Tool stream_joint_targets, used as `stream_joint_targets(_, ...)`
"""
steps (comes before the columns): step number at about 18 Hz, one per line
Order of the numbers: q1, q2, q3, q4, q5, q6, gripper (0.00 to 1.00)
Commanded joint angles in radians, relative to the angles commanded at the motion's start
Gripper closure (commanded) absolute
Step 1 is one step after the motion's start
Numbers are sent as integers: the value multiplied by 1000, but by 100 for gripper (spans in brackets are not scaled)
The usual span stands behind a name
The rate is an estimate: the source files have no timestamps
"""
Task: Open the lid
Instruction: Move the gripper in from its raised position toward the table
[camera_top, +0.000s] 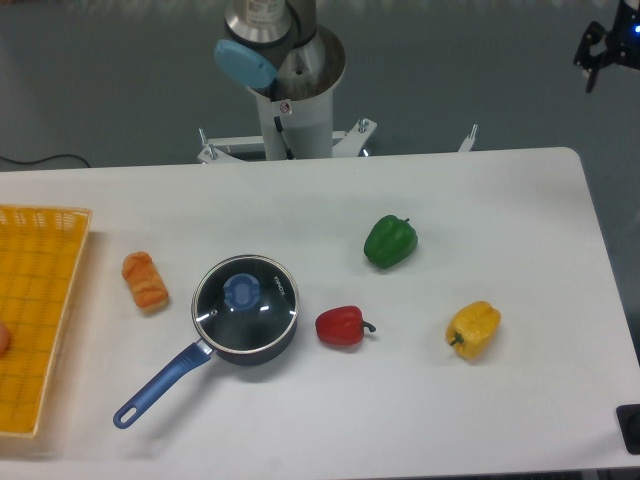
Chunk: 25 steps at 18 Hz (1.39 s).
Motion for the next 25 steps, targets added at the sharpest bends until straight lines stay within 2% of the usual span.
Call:
stream_joint_targets(4,-97,-29,0,3,99,-14,0)
stream_joint_targets(7,-100,-44,-9,23,106,-14,0)
stream_joint_targets(10,-103,-41,-26,75,91,-14,0)
stream_joint_targets(15,-105,-35,-100,87,91,-130,0)
stream_joint_targets(22,-98,-32,-101,89,45,-153,0)
stream_joint_targets(25,-105,-34,-91,86,34,-262,0)
